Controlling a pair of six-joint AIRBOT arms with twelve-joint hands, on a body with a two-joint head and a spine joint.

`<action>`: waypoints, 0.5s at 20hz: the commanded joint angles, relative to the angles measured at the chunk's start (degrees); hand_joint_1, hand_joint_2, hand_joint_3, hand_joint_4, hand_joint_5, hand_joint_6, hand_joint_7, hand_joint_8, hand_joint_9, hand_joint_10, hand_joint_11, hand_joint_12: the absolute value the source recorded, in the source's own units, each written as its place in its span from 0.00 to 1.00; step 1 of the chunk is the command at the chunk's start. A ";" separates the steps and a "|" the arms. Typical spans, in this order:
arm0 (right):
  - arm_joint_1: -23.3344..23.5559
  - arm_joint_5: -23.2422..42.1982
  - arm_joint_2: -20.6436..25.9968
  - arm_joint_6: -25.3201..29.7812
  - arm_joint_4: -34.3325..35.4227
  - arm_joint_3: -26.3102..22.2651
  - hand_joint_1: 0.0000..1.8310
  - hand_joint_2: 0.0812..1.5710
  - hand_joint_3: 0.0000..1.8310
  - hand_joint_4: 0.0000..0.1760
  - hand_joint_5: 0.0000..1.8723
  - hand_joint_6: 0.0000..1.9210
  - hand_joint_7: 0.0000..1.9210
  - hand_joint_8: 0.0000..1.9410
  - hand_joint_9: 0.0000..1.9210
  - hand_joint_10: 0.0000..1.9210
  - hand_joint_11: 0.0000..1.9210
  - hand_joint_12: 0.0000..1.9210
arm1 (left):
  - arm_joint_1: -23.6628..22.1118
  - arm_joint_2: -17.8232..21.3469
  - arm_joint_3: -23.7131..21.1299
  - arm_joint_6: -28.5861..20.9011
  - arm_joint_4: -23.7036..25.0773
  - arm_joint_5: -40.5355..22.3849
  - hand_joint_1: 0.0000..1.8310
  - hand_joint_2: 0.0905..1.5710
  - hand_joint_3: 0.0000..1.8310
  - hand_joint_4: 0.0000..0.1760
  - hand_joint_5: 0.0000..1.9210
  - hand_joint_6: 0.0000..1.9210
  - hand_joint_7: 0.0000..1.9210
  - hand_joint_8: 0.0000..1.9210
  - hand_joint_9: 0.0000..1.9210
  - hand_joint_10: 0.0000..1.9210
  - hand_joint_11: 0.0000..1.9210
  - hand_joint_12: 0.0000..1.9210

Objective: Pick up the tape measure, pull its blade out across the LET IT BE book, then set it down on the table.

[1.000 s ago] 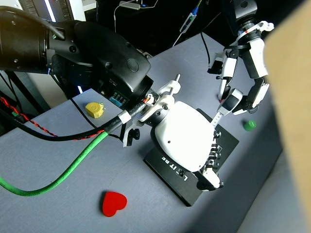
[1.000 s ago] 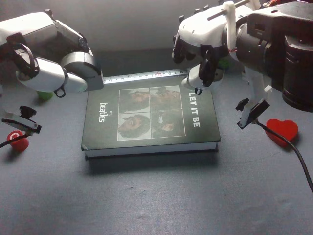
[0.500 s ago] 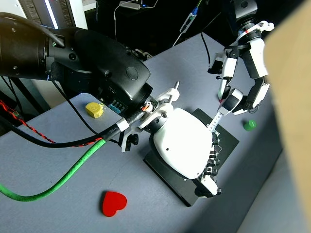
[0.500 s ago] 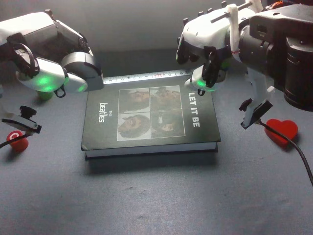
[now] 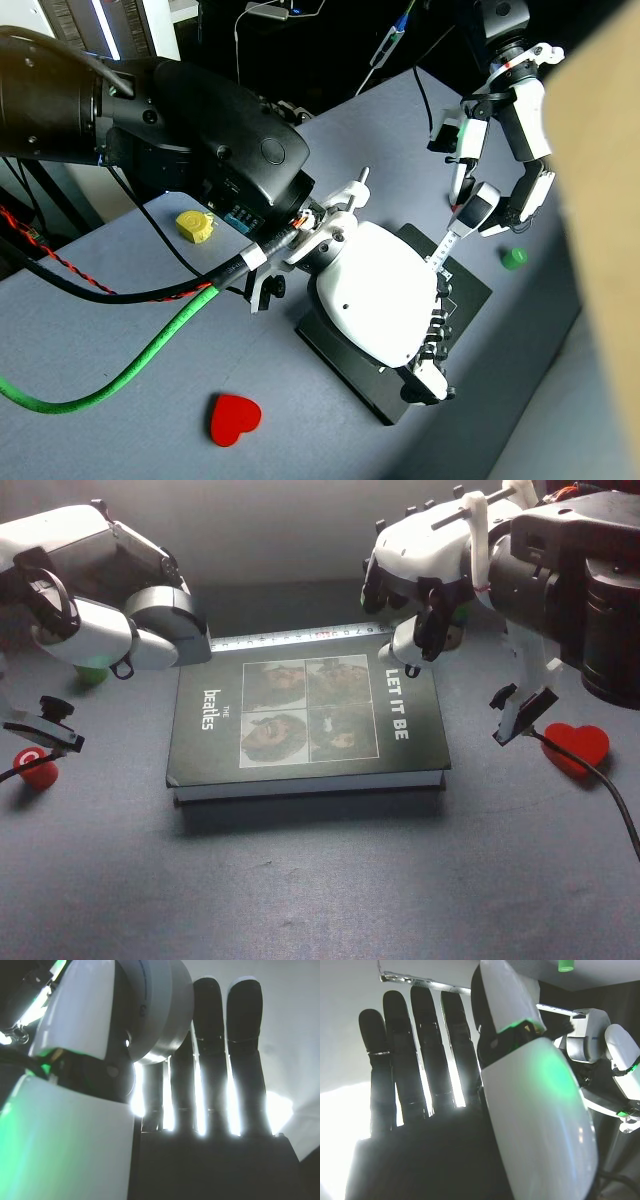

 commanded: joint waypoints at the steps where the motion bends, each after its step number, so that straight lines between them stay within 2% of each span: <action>1: 0.35 -0.35 0.14 -0.02 -3.34 0.16 0.51 0.72 0.00 0.00 0.37 0.00 0.38 0.00 0.35 0.02 0.14 0.58 | -0.57 0.39 0.32 -0.67 0.57 -4.04 0.74 0.72 0.00 0.00 0.42 0.55 0.49 0.54 0.46 0.74 0.38 0.73; 4: 0.31 -0.35 0.15 0.13 -3.33 0.16 0.52 0.74 0.01 0.00 0.40 0.01 0.43 0.02 0.39 0.04 0.17 0.59 | -0.63 0.39 0.31 -0.68 0.52 -4.04 0.74 0.72 0.00 0.00 0.42 0.54 0.49 0.55 0.46 0.74 0.38 0.73; 5: 0.33 -0.36 0.16 0.12 -3.34 0.17 0.57 0.76 0.00 0.00 0.41 0.53 0.48 0.03 0.43 0.06 0.22 0.60 | -0.68 0.39 0.30 -0.68 0.50 -4.04 0.74 0.72 0.00 0.00 0.42 0.54 0.49 0.55 0.46 0.74 0.38 0.73; 6: 0.40 -0.43 0.16 0.09 -3.35 0.18 0.62 0.75 0.00 0.00 0.41 0.63 0.47 0.49 0.47 0.08 0.26 0.61 | -0.68 0.39 0.30 -0.68 0.49 -4.04 0.74 0.72 0.00 0.00 0.42 0.54 0.49 0.55 0.46 0.74 0.37 0.73; 7: 0.49 -0.52 0.17 0.09 -3.35 0.18 0.64 0.75 0.00 0.00 0.41 0.65 0.47 0.59 0.50 0.15 0.29 0.65 | -0.68 0.39 0.32 -0.68 0.49 -4.05 0.74 0.72 0.00 0.00 0.43 0.54 0.49 0.55 0.46 0.74 0.37 0.73; 8: 0.57 -0.58 0.17 0.09 -3.35 0.18 0.64 0.74 0.00 0.00 0.43 0.62 0.47 0.60 0.48 0.29 0.32 0.68 | -0.68 0.39 0.35 -0.68 0.49 -4.05 0.74 0.72 0.00 0.00 0.42 0.54 0.49 0.55 0.46 0.74 0.37 0.73; 9: 0.60 -0.63 0.17 0.10 -3.35 0.18 0.72 0.74 0.00 0.00 0.41 0.60 0.48 0.58 0.40 0.68 0.35 0.71 | -0.68 0.39 0.36 -0.68 0.49 -4.05 0.75 0.72 0.00 0.00 0.41 0.54 0.49 0.55 0.46 0.74 0.37 0.73; 10: 0.63 -0.86 0.19 0.29 -3.35 0.18 0.73 0.75 0.00 0.00 0.40 0.60 0.47 0.59 0.38 0.77 0.35 0.73 | -0.68 0.39 0.37 -0.68 0.49 -4.05 0.75 0.72 0.00 0.00 0.41 0.55 0.49 0.54 0.46 0.74 0.37 0.73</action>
